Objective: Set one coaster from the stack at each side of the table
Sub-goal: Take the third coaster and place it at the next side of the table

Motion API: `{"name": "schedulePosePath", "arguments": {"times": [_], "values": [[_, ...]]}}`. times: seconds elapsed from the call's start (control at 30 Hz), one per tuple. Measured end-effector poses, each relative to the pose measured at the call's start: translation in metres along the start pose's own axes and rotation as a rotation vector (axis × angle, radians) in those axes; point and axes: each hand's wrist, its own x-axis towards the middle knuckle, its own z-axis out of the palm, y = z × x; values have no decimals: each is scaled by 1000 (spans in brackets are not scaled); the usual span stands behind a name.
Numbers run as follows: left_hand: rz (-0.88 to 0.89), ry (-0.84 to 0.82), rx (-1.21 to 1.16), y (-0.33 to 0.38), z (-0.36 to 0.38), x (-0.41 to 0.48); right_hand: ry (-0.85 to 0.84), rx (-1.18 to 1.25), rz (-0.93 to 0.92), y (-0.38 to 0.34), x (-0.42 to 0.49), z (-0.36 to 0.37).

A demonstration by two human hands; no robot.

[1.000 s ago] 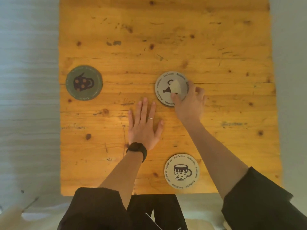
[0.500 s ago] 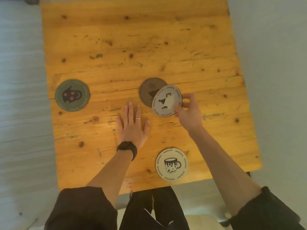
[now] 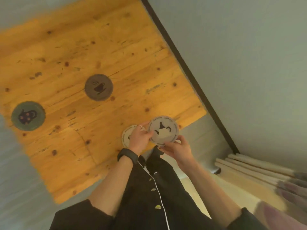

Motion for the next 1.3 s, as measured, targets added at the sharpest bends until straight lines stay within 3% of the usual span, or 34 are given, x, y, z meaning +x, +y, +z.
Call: {"name": "schedulePosePath", "arguments": {"times": [0.2, 0.37, 0.63, 0.77, 1.0, 1.3], "values": [[23, -152, 139, 28, 53, 0, 74, -14, -9, -16, 10, -86], [50, -241, 242, 48, 109, 17, 35, -168, -98, -46, 34, -149], [-149, -17, 232, 74, 236, 51, -9, -534, -221, -130, 108, -259], [-103, 89, 164, 101, 285, 60, -47, -654, -322, -189, 133, -291], [-34, 221, 51, 145, 308, 88, -126, -761, -368, -262, 170, -302], [-106, 373, -233, 179, 273, 144, -316, -1040, -460, -344, 239, -223]]}}
